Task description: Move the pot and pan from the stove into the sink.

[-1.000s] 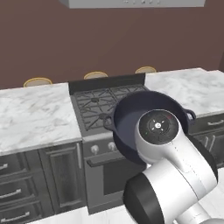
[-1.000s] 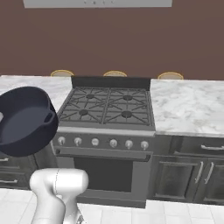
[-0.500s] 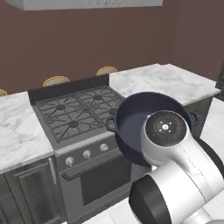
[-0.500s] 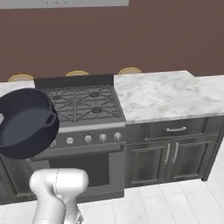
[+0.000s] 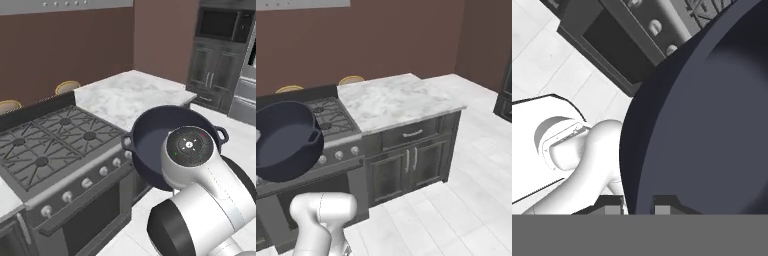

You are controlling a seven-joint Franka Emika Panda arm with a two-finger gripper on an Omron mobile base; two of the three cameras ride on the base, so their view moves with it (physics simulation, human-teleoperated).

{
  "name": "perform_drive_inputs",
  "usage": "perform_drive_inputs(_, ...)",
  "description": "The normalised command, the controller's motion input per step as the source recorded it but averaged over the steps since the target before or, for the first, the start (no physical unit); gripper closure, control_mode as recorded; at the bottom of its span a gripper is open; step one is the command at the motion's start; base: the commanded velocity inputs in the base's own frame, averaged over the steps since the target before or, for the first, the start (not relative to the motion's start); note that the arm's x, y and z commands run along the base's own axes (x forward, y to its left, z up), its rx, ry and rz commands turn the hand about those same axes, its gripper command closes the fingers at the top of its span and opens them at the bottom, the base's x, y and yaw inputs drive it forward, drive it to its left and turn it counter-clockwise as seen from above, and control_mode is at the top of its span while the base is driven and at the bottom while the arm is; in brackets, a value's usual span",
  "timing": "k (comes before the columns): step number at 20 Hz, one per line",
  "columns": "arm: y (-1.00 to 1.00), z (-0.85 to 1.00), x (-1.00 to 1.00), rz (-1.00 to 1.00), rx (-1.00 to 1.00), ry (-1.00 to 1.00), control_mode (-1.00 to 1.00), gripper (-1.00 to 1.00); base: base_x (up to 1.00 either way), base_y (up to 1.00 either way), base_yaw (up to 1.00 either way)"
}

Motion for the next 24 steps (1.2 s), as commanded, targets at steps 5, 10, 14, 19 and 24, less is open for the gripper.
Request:
perform_drive_inputs(5, 0.00, 0.00, 0.00, 0.00, 0.00, 0.00, 1.00, 1.00, 0.00, -0.05, -0.50)
perform_drive_inputs(10, 0.00, 0.00, 0.00, 0.00, 0.00, 0.00, 1.00, 1.00, 0.00, -0.05, -0.50)
perform_drive_inputs(14, 0.00, 0.00, 0.00, 0.00, 0.00, 0.00, 1.00, 1.00, 0.00, -0.06, -0.50)
perform_drive_inputs(19, 0.00, 0.00, 0.00, 0.00, 0.00, 0.00, 1.00, 1.00, 0.00, -0.07, -0.50)
perform_drive_inputs(24, 0.00, 0.00, 0.00, 0.00, 0.00, 0.00, 1.00, 1.00, 0.00, -0.07, -0.50)
